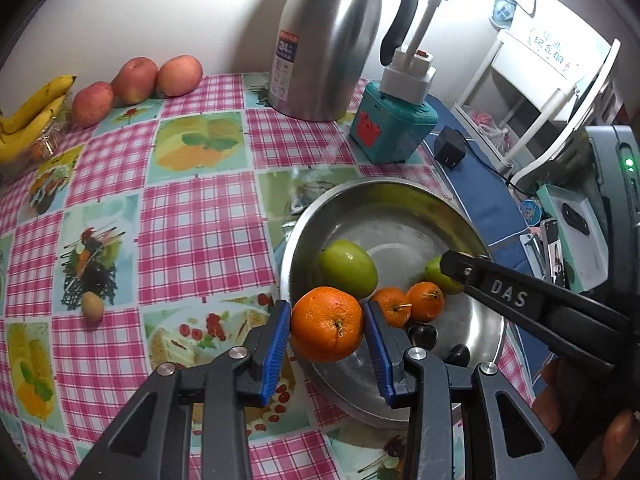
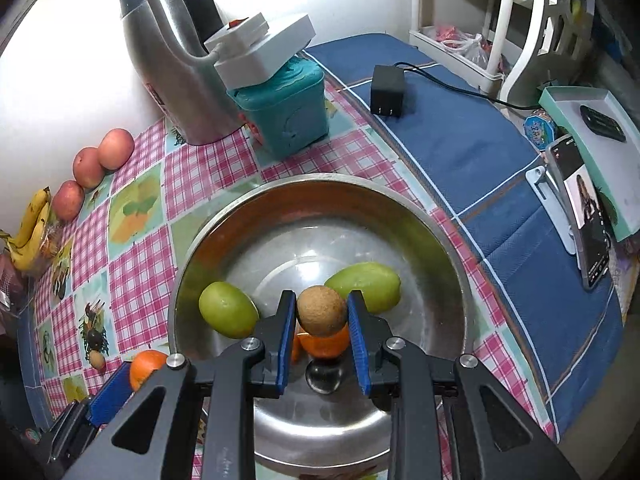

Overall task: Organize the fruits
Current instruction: 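Carry the tangerine and tan fruit over the steel bowl with both tools, then open both tools to drop the tangerine and tan fruit into the bowl, then withdraw both open tools from the bowl toward the tan fruit and black plum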

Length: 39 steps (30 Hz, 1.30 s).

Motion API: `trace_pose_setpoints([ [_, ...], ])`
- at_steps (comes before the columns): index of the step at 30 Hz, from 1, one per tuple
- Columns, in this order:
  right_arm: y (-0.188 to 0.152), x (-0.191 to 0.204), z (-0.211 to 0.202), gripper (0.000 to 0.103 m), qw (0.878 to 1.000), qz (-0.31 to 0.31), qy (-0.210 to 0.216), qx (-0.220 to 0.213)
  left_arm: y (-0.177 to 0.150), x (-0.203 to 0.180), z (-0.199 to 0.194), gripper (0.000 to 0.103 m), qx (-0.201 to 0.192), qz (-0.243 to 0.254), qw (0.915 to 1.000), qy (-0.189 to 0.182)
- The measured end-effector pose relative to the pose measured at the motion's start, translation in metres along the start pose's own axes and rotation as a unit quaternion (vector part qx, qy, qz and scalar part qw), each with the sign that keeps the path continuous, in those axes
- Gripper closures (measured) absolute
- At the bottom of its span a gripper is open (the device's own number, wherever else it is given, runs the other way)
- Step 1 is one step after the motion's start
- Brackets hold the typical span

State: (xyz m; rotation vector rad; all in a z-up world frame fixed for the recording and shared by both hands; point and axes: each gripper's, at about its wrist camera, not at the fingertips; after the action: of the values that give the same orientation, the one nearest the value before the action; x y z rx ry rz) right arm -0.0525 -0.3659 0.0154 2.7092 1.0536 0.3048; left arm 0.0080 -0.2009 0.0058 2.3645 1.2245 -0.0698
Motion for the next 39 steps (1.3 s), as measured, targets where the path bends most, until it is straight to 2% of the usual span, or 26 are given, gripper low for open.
trace_pose_setpoints([
  [10, -0.002, 0.010, 0.019, 0.075, 1.000, -0.023, -0.013, 0.011, -0.001, 0.001, 0.009, 0.062, 0.009, -0.002, 0.9999, 0.008],
  [17, -0.002, 0.005, 0.018, 0.074, 1.000, -0.007, 0.000, 0.013, 0.001, 0.001, 0.009, 0.062, 0.010, -0.002, 0.9999, 0.008],
  [28, -0.001, 0.005, 0.011, 0.073, 1.000, -0.011, -0.005, -0.002, 0.002, 0.004, 0.005, 0.060, 0.008, -0.009, 0.9999, 0.006],
  [31, -0.001, 0.006, 0.011, 0.072, 1.000, -0.016, -0.008, 0.000, 0.003, 0.006, 0.001, 0.054, 0.002, -0.012, 0.9999, 0.005],
  [35, -0.003, 0.008, 0.011, 0.071, 1.000, -0.025, -0.016, 0.000, 0.004, 0.013, -0.002, 0.050, 0.001, -0.025, 0.9997, 0.009],
  [39, -0.005, 0.012, 0.009, 0.070, 0.999, -0.038, -0.026, -0.002, 0.006, 0.030, -0.006, 0.044, -0.004, -0.059, 0.9980, 0.022],
])
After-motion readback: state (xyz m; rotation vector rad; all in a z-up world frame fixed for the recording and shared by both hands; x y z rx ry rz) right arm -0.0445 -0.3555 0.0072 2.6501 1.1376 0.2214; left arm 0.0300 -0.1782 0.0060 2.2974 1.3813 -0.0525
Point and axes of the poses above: each gripper's, at about its wrist camera, not at the fingertips, and z roughly the way its jaws point, x to its left, y to its top, and after that the axes turned 5 degrees about x, right-handed
